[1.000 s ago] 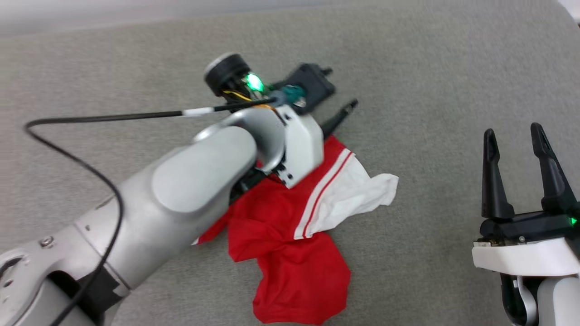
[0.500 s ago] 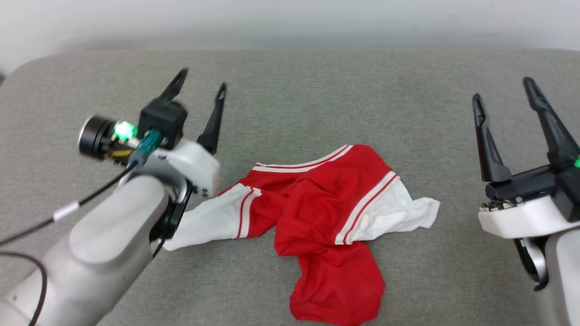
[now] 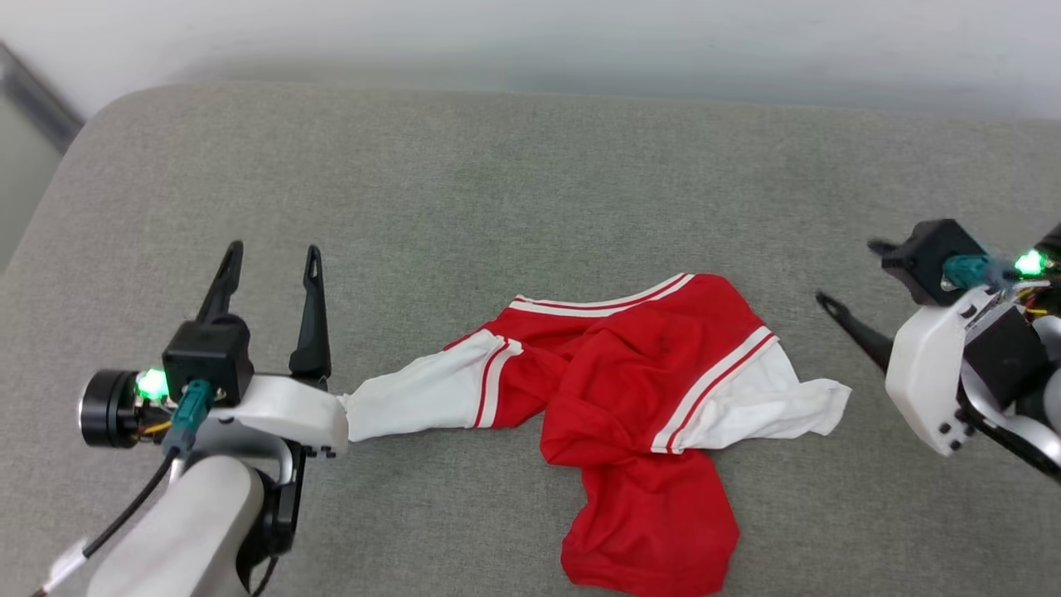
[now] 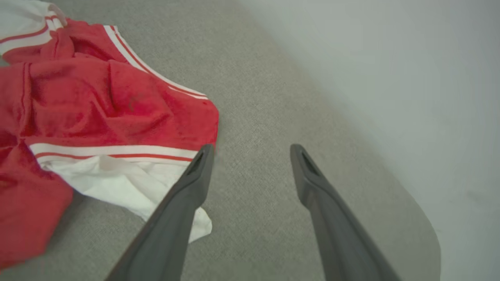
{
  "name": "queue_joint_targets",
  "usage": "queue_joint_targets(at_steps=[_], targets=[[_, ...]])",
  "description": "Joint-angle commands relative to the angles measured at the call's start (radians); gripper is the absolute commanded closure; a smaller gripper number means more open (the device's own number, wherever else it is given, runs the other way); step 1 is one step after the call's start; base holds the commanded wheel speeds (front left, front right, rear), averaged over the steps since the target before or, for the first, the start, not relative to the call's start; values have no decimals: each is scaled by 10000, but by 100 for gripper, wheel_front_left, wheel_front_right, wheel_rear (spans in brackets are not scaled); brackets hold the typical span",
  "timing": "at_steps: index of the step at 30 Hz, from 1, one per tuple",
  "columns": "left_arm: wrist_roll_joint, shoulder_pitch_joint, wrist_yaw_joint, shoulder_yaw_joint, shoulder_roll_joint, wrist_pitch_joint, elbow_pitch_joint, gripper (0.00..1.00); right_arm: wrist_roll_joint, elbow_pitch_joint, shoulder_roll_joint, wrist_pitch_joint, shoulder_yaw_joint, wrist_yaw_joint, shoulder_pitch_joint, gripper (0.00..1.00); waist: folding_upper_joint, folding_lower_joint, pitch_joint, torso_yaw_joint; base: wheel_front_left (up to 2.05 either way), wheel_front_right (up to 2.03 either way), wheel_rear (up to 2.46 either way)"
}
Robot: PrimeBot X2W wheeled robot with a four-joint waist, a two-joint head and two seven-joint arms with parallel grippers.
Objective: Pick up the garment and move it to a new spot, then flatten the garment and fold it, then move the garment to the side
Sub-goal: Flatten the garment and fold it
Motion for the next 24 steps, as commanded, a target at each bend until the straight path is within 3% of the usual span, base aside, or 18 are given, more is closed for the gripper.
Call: queue_joint_targets(at_steps=[1,6,9,18,19,20,21,24], targets=[[261,400,-85,331,-200,-22,-95,0,892,-227,-546,1038,649,-16,-407,0,0,0,96,125,0,0,0],[919,1175,-172,1008,-779,-23,-407,0,2957,-618,-1518,3692,2250,-16,-1131,0,0,0,353,395,0,0,0],[1266,1447,-260,1309,-1103,-23,-598,0,3575,-628,-1745,4617,3064,-16,-1589,0,0,0,614,576,0,0,0],[2079,1686,-900,2283,-1945,-24,-574,0,3754,1226,-1125,4450,5102,-13,-2265,0,0,0,1423,829,0,0,0],[2162,1702,-957,2377,-2028,-24,-558,0,3808,1501,-997,4356,5362,-19,-2172,10,0,0,1449,811,0,0,0],[2236,1732,-1024,2468,-2085,-24,-522,0,3870,1691,-896,4154,5555,-19,-2137,60,0,0,1463,791,0,0,0],[2313,1752,-1092,2559,-2146,-24,-490,0,3964,1816,-830,3866,5646,-19,-2203,100,0,0,1462,763,0,0,0],[2525,1885,-1240,2854,-2262,-24,-403,0,3957,1882,-949,2878,5705,-19,-2679,100,0,0,1323,594,0,0,0]])
